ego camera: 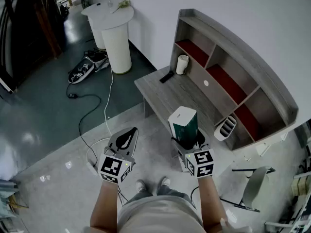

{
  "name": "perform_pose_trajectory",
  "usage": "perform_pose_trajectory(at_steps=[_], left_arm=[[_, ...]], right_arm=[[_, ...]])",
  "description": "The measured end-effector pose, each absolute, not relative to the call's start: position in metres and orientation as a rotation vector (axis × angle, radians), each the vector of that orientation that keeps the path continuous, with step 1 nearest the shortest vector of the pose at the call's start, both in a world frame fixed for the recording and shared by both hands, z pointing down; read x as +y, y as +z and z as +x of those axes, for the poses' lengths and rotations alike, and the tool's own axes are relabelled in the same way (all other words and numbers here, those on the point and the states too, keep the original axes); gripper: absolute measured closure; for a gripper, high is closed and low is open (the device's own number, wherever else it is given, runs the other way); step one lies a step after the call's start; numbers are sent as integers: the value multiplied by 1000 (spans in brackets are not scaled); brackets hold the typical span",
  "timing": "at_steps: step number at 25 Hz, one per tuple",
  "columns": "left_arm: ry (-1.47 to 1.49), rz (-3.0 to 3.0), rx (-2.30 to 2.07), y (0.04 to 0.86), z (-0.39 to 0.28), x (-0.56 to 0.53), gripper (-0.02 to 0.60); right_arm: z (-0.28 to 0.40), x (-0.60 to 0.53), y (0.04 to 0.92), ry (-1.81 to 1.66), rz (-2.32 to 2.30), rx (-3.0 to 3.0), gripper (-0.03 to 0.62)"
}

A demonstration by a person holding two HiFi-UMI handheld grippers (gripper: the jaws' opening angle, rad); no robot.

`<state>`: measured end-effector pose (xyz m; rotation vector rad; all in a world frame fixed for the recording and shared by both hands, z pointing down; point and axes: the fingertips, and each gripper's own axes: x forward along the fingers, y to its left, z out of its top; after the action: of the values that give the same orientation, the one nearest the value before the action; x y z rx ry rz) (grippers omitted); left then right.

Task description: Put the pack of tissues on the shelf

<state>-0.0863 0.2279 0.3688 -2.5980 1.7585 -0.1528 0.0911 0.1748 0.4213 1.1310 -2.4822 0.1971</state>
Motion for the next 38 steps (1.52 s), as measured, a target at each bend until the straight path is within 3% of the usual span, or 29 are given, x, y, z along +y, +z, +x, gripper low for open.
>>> perform_pose_trajectory(at_steps=[11,18,38], left_arm=[[-93,-2697,1727,384,-140,256,565],[-129,-2783,1630,406,-133,239,565],[-306,-2779,1665,427,-93,-6,565]], right_arm=[[45,206,429,171,1141,-2415,115],[60,193,449,242,1245,-2339,115],[108,-49,502,262,1190,-2281,115]])
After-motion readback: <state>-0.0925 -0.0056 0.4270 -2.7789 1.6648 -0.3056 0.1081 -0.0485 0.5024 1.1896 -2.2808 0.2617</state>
